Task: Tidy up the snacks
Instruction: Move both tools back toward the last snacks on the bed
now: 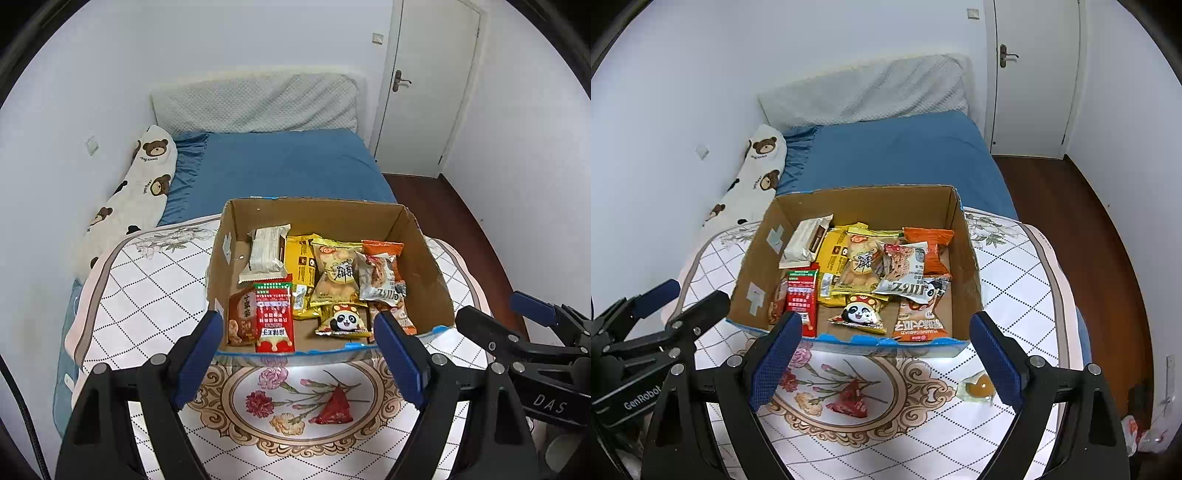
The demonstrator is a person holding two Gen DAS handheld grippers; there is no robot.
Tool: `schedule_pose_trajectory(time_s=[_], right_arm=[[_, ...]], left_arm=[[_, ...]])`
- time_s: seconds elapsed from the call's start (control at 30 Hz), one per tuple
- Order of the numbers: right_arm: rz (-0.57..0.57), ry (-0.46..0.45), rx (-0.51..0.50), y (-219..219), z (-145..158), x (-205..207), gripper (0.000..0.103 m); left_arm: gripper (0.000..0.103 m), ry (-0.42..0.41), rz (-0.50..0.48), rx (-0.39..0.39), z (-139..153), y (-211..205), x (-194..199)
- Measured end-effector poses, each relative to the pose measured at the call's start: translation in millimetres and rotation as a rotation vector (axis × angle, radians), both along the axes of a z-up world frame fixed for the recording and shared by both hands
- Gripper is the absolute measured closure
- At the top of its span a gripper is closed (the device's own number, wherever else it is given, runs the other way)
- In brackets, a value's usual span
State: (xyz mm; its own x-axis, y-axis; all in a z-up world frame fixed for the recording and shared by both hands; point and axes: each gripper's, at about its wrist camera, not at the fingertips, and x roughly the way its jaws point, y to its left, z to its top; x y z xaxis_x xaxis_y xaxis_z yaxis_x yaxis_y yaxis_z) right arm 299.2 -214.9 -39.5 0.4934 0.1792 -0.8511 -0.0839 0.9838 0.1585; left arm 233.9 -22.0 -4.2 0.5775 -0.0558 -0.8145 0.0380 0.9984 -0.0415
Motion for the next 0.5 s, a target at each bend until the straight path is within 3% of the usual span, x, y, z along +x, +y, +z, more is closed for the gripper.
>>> schedule_pose_trajectory(time_s=[0.23,0.37,0.5], right_arm=[[-0.021,0.005,0.040,-11.9,-2.9,-15.8,0.009],[-0.066,0.055,0.075,-34.2,-24.7,-19.1,0.009],[-0.143,0.163,0.079,-68.2,-69.0,-20.6,0.009]], left_arm=[[0.020,0.009,0.018,0.012,-11.8,-7.2,-9.9],[0.020,0.089,0.023,0.005,-42.5,-14.6,-8.7],[0.020,0.216,-0.010,0.001,-95.0,-31.2,-7.2]])
